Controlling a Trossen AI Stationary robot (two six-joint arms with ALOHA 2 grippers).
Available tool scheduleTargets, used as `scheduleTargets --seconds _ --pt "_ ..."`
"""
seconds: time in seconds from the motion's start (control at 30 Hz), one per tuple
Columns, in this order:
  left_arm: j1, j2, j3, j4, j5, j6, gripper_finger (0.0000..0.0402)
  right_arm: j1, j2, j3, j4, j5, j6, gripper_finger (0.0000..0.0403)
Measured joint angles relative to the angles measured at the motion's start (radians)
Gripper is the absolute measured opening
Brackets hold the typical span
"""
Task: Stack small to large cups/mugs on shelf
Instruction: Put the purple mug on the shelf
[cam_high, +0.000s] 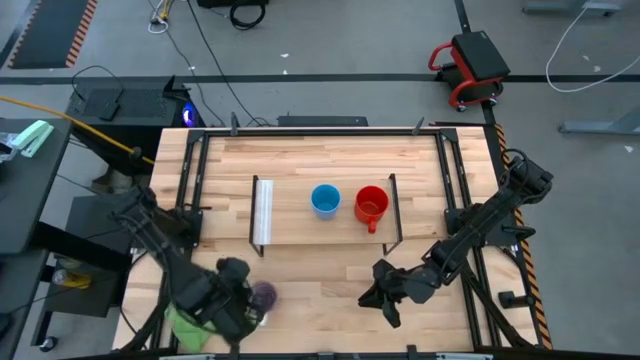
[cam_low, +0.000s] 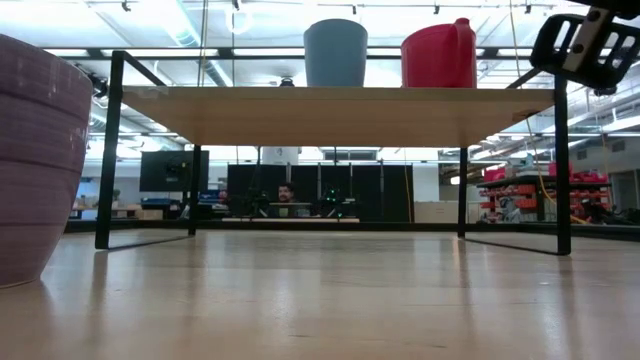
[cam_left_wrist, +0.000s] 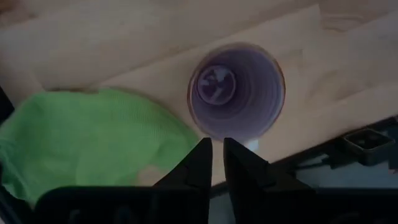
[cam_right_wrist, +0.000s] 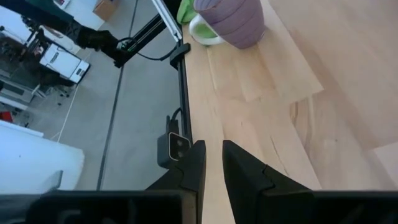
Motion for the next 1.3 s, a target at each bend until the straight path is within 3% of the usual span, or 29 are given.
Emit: scheduleTargets --seconds 0.43,0.73,1.03,1.17,1.3 --pt "0.132 0.062 -0.002 -0.036 0.092 0.204 0.0087 0.039 0.0 0.0 -0.024 0.017 0.02 0.0062" --pt "0.117 0.07 -0.013 -0.032 0.109 0.164 0.0094 0.069 0.0 0.0 -0.031 0.041 0.024 0.0062" --pt "0.078 0.005 -0.191 0.105 0.149 0.022 0.0092 0.075 0.0 0.0 -0.03 0.042 0.033 0.0062" --pt "0.074 -0.033 -0.231 0.235 0.119 0.049 0.0088 0.075 0.0 0.0 -0.031 0.042 0.034 0.0062" --pt "0.084 -0.033 -0.281 0.262 0.126 0.056 0.0095 0.074 0.0 0.0 -0.031 0.053 0.029 0.0062"
